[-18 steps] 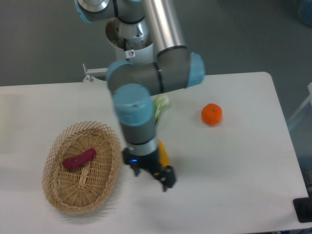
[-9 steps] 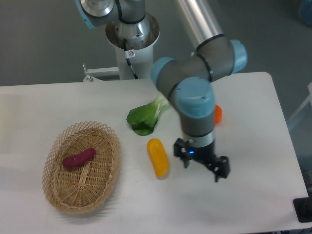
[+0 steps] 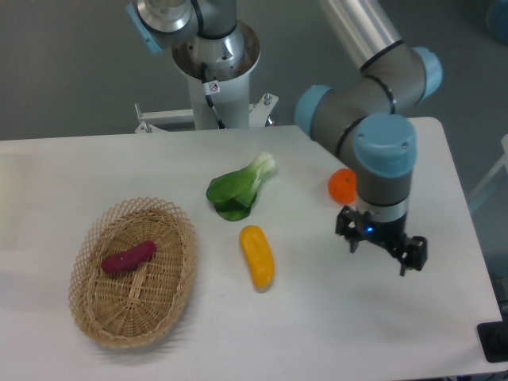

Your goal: Place the sweet potato in the basket

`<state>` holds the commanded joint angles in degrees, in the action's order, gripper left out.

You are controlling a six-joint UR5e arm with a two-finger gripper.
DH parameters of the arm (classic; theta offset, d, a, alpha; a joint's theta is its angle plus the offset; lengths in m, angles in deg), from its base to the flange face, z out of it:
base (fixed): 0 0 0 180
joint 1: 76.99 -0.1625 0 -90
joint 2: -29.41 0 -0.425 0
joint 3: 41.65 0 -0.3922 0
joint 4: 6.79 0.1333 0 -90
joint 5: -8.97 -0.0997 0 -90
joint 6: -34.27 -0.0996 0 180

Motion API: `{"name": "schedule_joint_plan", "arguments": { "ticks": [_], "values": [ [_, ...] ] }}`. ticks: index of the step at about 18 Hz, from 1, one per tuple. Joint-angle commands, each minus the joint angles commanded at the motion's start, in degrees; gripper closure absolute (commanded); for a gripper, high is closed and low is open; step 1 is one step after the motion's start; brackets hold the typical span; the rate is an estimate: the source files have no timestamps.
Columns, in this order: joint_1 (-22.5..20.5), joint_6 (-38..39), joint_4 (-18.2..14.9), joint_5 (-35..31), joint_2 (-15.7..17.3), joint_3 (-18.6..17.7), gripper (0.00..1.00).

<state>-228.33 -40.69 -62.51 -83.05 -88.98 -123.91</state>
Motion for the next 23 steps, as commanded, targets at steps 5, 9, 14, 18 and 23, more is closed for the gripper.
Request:
{"name": "schedule_joint_plan", "arguments": {
  "ticks": [5,9,14,18,23],
  "values": [
    [-3.3,-4.7,0.0,0.1,-0.3,0.1,0.00],
    [-4.5,-6.6,0.1,0.0,-0.8,0.1,0.00],
    [-5.0,-7.5,0.0,0.0,-1.0,0.1,0.00],
    [-5.0,-7.5,0.1,0.0,-1.1,0.1,0.00],
    [-5.0,-7.4,0.1,0.0,-1.1,0.0,0.00]
  ]
}}
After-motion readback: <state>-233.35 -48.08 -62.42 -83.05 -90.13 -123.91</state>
